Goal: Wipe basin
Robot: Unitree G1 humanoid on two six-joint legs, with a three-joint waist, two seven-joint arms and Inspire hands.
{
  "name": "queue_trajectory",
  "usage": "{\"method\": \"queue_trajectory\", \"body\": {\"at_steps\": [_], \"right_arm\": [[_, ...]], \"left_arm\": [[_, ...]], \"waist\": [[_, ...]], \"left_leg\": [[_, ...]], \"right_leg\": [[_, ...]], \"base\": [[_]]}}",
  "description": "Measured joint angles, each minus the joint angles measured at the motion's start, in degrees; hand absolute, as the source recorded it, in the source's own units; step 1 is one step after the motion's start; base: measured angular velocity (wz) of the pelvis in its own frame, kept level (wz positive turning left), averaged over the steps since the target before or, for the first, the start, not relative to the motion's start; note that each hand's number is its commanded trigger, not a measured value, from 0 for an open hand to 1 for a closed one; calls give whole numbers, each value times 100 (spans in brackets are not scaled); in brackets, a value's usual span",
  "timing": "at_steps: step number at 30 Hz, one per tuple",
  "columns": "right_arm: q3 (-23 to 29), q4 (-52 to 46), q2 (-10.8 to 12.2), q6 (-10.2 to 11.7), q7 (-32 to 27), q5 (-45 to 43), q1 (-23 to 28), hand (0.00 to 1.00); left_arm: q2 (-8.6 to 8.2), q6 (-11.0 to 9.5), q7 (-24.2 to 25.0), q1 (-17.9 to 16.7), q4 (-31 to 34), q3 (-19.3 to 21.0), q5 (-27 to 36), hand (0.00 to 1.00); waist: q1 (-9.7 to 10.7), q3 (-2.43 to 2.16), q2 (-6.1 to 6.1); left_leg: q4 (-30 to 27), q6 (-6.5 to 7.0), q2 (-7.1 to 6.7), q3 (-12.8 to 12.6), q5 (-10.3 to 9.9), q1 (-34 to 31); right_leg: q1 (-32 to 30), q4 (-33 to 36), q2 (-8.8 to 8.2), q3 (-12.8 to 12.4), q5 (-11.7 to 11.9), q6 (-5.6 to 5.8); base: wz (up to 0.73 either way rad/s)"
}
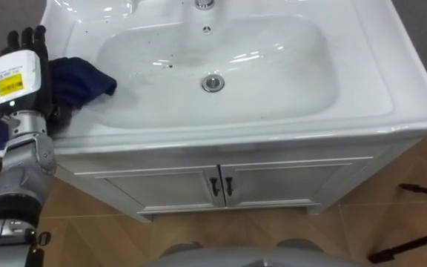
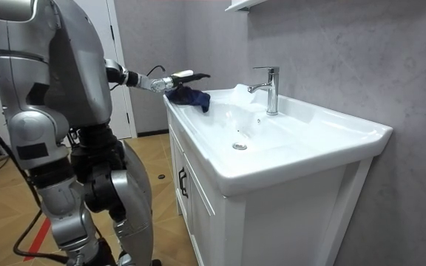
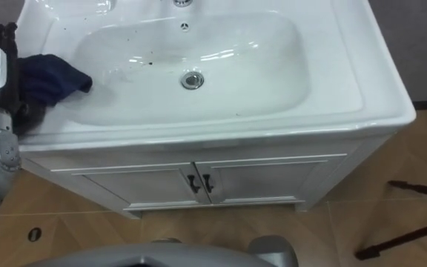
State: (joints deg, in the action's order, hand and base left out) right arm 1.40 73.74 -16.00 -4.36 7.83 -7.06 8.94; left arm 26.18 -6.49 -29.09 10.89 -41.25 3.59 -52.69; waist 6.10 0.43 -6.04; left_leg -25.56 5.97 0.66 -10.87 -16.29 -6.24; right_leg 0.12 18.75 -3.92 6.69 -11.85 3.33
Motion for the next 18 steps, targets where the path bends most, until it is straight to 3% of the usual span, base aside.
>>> {"method": "queue_trajectory", "body": {"at_steps": [9, 14, 18], "right_arm": [[-2, 1, 4, -53, 101, 11, -64, 0], [-23, 5, 34, -40, -23, 84, -114, 0], [-20, 7, 65, -31, -82, 228, -90, 0]], "left_arm": [[0, -33, 297, 0, 611, 3, 973, 0], [-3, -155, 347, 1, 1160, 0, 2226, 0], [-4, -207, 490, 0, 1246, 12, 2813, 0]], "waist": [[-29, 17, 30], [-33, 41, 82], [-58, 40, 113]], "left_leg": [[-20, -19, -2, 10, -14, -11], [9, 15, -20, 42, 4, 31], [100, 11, -35, 41, 4, 173]], "right_leg": [[-46, 110, -9, 18, -1, 3], [0, 100, -34, 110, -1, 3], [102, 99, -44, 146, -1, 3]], "base": [[0], [3], [0]]}}
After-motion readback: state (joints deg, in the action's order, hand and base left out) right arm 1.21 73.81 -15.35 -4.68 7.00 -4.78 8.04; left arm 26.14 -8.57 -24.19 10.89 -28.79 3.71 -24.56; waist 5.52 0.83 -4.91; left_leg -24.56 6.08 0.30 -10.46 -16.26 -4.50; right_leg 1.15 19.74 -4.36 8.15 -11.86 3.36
